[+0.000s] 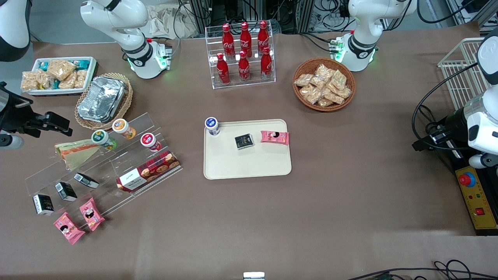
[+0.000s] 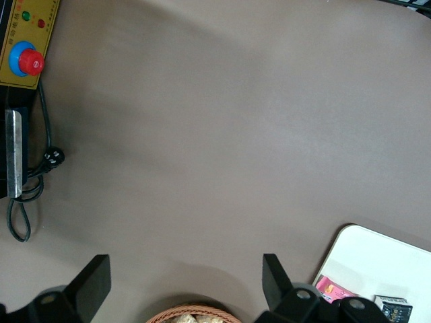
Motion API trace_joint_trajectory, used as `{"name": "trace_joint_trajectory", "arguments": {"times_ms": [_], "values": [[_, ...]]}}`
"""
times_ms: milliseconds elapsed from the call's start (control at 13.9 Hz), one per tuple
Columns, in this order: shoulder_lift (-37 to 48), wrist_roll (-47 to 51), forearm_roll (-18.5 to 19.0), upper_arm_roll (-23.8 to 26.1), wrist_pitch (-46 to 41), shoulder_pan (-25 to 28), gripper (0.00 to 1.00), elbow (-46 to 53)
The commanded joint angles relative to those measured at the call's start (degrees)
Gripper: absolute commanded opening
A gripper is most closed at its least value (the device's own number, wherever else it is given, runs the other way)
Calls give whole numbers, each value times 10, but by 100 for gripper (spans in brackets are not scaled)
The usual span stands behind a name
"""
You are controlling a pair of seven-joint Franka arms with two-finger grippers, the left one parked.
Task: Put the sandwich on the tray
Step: 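Move the right gripper toward the wrapped orange sandwich on the acrylic stand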
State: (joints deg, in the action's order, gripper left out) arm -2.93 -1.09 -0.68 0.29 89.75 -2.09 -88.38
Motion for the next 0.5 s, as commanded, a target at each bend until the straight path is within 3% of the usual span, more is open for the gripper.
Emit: {"name": "trace_joint_trajectory", "arguments": {"times_ms": [0, 216, 432], "values": [[1, 3, 11, 1, 5, 2, 97, 0], [-9, -1, 12, 0, 8, -6, 97, 2], [-12, 6, 81, 0, 14, -1, 97, -4]]}}
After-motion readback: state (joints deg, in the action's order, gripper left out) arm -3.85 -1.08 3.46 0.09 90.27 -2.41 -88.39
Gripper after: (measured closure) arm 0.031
